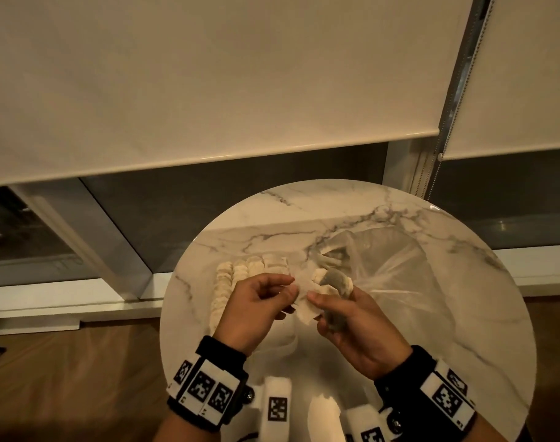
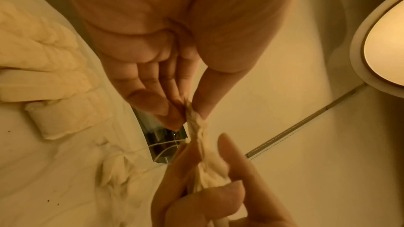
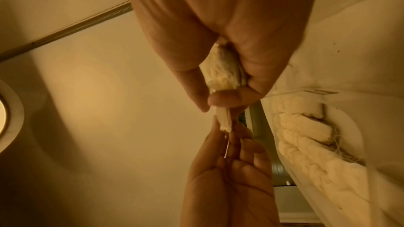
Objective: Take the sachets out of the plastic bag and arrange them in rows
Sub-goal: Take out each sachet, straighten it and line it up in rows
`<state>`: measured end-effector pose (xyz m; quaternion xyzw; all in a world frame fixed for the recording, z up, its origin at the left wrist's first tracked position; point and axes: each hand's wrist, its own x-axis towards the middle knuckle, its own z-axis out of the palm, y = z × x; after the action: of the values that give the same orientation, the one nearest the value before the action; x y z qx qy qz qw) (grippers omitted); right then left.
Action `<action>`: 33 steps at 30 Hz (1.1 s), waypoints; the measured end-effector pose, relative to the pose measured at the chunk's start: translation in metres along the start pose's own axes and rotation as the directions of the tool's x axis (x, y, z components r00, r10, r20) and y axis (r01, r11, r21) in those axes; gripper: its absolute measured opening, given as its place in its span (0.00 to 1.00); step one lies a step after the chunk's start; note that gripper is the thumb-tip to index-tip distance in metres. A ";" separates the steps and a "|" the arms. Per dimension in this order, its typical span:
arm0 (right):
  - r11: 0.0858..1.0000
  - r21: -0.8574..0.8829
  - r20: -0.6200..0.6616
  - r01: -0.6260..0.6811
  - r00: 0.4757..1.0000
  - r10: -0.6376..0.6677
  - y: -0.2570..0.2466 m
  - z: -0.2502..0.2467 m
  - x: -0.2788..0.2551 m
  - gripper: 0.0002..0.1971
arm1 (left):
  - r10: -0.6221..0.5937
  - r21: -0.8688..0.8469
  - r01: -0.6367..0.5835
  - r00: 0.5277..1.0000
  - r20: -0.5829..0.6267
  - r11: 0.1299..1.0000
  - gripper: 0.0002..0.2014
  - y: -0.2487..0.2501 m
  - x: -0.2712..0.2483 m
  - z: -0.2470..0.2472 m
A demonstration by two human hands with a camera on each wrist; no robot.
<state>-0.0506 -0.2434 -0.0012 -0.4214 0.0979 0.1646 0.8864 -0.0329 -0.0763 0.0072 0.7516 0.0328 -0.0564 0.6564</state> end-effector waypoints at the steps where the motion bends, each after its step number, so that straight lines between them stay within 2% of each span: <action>1: 1.000 -0.010 -0.025 0.002 1.000 -0.003 0.002 -0.001 0.002 0.15 | -0.002 -0.028 0.001 1.000 -0.004 1.000 0.09 -0.003 0.000 0.000; 5: 1.000 -0.001 -0.110 0.008 0.994 -0.008 0.007 -0.008 0.012 0.17 | 0.015 -0.077 -0.017 0.999 -0.028 0.997 0.10 -0.012 -0.001 -0.004; 8: 0.999 -0.034 -0.105 0.029 0.994 -0.032 0.008 -0.010 0.015 0.16 | 0.005 -0.050 -0.006 1.000 -0.015 0.999 0.14 -0.016 -0.003 -0.006; 11: 0.994 -0.107 -0.064 0.037 0.997 -0.044 0.007 -0.009 0.017 0.13 | 0.120 0.143 -0.116 0.993 -0.018 0.983 0.20 -0.019 -0.005 -0.009; 14: 0.985 -0.170 -0.010 0.026 1.000 -0.028 0.007 -0.006 0.018 0.12 | 0.226 0.315 -0.248 0.968 0.106 0.916 0.21 -0.015 0.001 -0.013; 17: 0.982 -0.187 0.037 0.030 0.999 -0.023 0.006 -0.005 0.020 0.13 | 0.165 0.269 -0.226 0.959 0.229 0.936 0.19 -0.008 0.007 -0.014; 21: 0.981 -0.190 0.063 0.039 0.998 -0.028 0.007 -0.006 0.023 0.12 | 0.114 0.221 -0.182 0.951 0.287 0.958 0.18 -0.004 0.012 -0.017; 24: 0.982 -0.185 0.062 0.046 0.997 -0.035 0.009 -0.009 0.025 0.10 | 0.112 0.244 -0.186 0.951 0.287 0.952 0.17 -0.005 0.016 -0.021; 28: 0.980 -0.188 0.025 0.061 0.998 -0.057 0.012 -0.013 0.028 0.09 | 0.097 0.398 -0.206 0.956 0.277 0.894 0.11 -0.007 0.023 -0.025; 30: 0.977 -0.201 -0.015 0.065 0.997 -0.070 0.012 -0.016 0.029 0.08 | 0.069 0.458 -0.188 0.962 0.263 0.869 0.09 -0.011 0.031 -0.030; 33: 0.976 -0.210 -0.084 0.058 0.994 -0.077 0.014 -0.021 0.030 0.09 | 0.024 0.500 -0.108 0.985 0.172 0.860 0.04 -0.012 0.047 -0.036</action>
<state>-0.0284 -0.2457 -0.0338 -0.5218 0.1063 0.1244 0.8372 0.0138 -0.0399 -0.0061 0.8913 -0.0617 -0.1004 0.4378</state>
